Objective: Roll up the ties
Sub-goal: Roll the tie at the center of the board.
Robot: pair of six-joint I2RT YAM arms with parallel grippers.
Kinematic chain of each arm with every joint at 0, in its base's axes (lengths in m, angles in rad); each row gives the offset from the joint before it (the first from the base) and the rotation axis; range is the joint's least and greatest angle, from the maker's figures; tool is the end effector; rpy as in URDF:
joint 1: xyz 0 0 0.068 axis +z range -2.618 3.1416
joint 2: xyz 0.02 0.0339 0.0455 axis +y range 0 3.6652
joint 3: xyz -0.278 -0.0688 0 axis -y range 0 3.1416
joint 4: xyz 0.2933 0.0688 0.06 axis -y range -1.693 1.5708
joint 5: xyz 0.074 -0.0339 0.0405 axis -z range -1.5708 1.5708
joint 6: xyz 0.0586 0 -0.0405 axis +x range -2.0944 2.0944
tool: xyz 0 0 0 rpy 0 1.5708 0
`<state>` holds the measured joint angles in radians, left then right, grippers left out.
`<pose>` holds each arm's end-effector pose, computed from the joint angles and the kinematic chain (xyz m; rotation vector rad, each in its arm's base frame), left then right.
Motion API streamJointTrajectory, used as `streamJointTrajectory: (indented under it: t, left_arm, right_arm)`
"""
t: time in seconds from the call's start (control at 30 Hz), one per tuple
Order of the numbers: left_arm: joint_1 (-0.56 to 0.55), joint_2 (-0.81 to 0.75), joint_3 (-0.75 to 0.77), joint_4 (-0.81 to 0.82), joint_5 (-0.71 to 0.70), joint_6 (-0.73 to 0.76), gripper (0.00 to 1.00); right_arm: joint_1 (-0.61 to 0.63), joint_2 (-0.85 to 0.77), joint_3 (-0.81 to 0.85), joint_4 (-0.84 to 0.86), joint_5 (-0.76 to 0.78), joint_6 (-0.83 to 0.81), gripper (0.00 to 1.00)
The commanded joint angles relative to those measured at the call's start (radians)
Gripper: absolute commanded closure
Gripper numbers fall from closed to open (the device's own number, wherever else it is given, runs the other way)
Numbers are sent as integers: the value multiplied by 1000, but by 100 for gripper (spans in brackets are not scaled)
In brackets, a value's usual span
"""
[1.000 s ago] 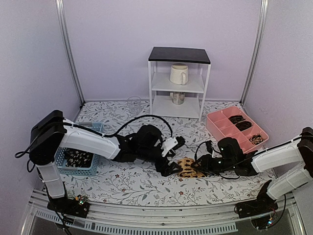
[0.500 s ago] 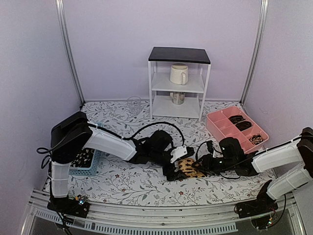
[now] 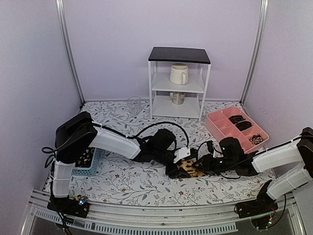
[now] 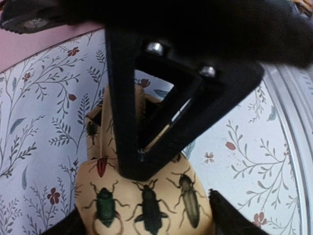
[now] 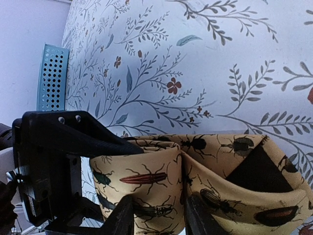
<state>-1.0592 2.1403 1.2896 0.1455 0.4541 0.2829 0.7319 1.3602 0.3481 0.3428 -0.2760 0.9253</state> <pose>0.2248 -0.4528 0.0846 1.6555 1.6822 -0.9122 0.1905 0.1926 0.0876 0.0739 2.4962 1.1227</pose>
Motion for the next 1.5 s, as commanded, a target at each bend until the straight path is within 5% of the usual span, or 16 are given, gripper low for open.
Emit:
streamJointTrajectory:
  t: [0.0, 0.13, 0.23, 0.5, 0.87, 1.0, 1.1, 1.27, 1.47]
  left_arm:
    - [6, 18, 13, -38, 135, 55, 39]
    - [6, 7, -11, -30, 174, 84, 52]
    - [8, 3, -23, -22, 163, 91, 53]
    - [9, -5, -9, -35, 32, 41, 32]
    - [29, -263, -258, 21, -121, -120, 24]
    - [40, -326, -330, 63, -141, -234, 38]
    - [44, -329, -321, 79, -138, -339, 63]
    - [39, -296, -293, 161, -92, -502, 92]
    - [23, -242, -279, 214, -42, -605, 100]
  right_arm:
    - [-13, 0, -17, -1, 8, 1, 64]
    - [-14, 5, -25, 26, -12, 2, 63]
    - [-17, 2, -28, 34, -22, 4, 63]
    - [-17, 34, -31, 72, -75, -4, 64]
    - [-4, 124, -21, 166, -126, 37, 67]
    - [34, 161, 15, 171, -113, 52, 68]
    - [54, 172, 31, 172, -101, 66, 68]
    - [71, 181, 39, 168, -89, 85, 68]
    - [72, 169, 32, 150, -72, 87, 68]
